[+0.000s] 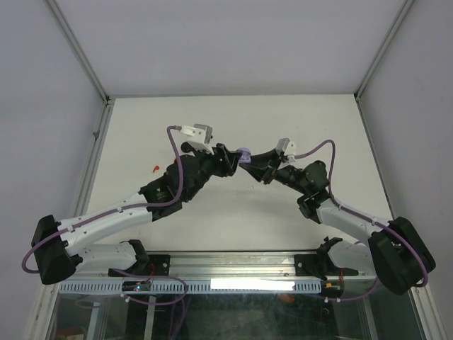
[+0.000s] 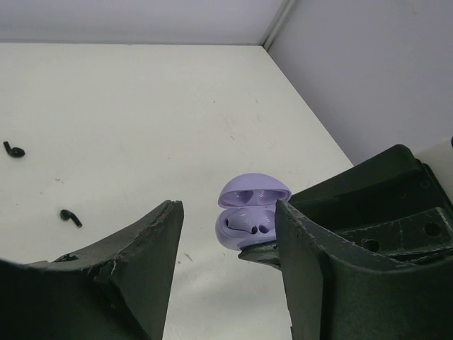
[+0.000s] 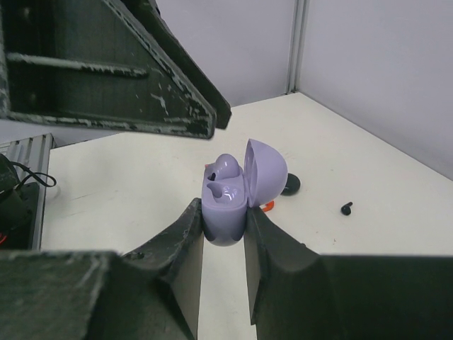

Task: Insert the wireless bluetooth earbuds into the charging case
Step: Place the earbud in the charging case, then pick up the earbud from the center of the board.

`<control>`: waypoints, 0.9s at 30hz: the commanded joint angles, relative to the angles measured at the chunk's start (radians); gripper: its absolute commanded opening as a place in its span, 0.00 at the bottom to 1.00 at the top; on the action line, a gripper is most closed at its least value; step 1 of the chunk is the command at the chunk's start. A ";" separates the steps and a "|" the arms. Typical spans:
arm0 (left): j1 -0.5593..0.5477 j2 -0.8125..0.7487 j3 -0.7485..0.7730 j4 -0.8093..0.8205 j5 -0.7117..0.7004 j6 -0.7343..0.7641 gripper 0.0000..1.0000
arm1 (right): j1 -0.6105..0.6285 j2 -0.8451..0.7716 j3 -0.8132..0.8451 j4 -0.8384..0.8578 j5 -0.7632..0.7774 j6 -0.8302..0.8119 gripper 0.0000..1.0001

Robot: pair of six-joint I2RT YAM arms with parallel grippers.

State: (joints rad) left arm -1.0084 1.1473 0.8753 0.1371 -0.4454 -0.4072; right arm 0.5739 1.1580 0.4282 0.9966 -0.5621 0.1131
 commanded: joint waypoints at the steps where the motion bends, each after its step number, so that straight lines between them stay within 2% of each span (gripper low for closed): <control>1: -0.006 -0.062 0.069 -0.090 -0.075 -0.009 0.57 | 0.005 -0.045 -0.005 -0.008 0.042 -0.047 0.03; 11: 0.021 -0.044 0.080 -0.415 -0.172 -0.108 0.60 | 0.004 -0.094 -0.040 -0.103 0.072 -0.090 0.03; 20: 0.224 0.079 0.076 -0.588 0.038 -0.138 0.59 | 0.005 -0.119 -0.063 -0.144 0.080 -0.094 0.03; 27: 0.314 0.174 0.078 -0.648 0.102 -0.105 0.57 | 0.005 -0.119 -0.074 -0.148 0.079 -0.096 0.03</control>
State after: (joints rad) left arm -0.7197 1.2938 0.9234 -0.4789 -0.4095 -0.5308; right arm 0.5739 1.0630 0.3611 0.8173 -0.5007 0.0341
